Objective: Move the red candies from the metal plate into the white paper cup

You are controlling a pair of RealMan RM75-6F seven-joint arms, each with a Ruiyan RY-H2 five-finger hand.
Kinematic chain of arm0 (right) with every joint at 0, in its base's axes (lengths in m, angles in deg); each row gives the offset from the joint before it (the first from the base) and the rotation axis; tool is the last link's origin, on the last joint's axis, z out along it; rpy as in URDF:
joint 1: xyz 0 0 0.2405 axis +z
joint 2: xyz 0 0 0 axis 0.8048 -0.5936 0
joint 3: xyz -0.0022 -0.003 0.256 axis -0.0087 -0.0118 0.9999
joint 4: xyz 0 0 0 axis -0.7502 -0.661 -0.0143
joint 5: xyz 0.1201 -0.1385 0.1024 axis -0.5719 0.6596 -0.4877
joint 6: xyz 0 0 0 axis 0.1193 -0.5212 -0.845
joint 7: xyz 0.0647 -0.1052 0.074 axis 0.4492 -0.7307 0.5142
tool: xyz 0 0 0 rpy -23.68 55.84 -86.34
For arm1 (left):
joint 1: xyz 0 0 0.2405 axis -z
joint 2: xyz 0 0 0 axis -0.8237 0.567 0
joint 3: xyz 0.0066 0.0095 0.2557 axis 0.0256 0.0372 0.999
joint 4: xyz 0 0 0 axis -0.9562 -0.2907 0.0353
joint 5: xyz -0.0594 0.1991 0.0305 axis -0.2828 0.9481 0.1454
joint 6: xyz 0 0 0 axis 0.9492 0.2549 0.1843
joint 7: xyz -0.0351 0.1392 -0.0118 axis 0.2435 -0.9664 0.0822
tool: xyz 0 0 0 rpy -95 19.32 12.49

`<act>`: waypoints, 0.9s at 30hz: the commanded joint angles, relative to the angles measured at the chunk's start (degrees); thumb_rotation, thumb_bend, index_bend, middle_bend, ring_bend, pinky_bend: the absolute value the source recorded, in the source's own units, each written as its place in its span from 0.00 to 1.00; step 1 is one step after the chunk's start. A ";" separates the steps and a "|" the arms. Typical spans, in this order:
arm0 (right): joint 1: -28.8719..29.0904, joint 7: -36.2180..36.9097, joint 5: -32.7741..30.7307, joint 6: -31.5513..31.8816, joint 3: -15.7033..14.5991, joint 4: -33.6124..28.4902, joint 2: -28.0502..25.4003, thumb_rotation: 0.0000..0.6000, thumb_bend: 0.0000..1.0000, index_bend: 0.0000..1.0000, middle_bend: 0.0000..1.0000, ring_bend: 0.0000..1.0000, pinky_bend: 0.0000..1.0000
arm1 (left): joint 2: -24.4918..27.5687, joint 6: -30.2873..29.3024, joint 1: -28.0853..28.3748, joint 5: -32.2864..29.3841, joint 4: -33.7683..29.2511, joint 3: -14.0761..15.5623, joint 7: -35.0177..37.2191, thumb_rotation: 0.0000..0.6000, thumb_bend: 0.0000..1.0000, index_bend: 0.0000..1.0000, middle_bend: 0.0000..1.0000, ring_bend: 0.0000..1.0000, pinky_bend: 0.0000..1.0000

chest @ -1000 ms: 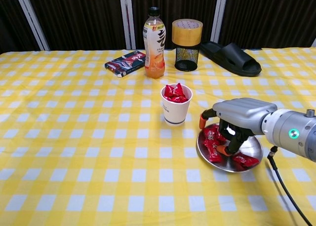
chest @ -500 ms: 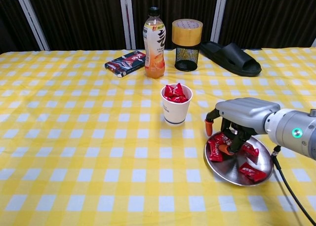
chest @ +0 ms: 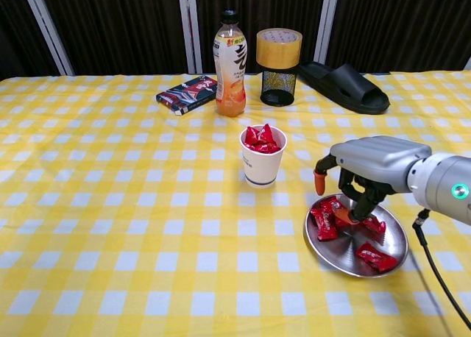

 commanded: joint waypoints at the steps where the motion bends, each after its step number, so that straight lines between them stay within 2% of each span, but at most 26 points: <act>1: -0.23 -0.30 -0.32 0.32 -0.31 -0.30 -0.12 1.00 0.41 0.40 0.83 0.94 1.00 | 0.01 -0.03 -0.01 0.05 -0.02 0.02 -0.01 1.00 0.07 0.03 0.00 0.00 0.00; 15: -1.49 1.38 1.07 0.29 -0.93 1.23 0.07 1.00 0.41 0.37 0.83 0.94 1.00 | 0.00 -0.12 -0.08 0.04 -0.08 0.04 -0.10 1.00 0.07 0.03 0.00 0.00 0.00; 27: -2.62 3.46 3.44 -0.17 -1.46 2.66 1.16 1.00 0.40 0.41 0.83 0.94 1.00 | 0.00 -0.22 -0.13 0.12 -0.07 0.05 -0.05 1.00 0.07 0.03 0.00 0.00 0.00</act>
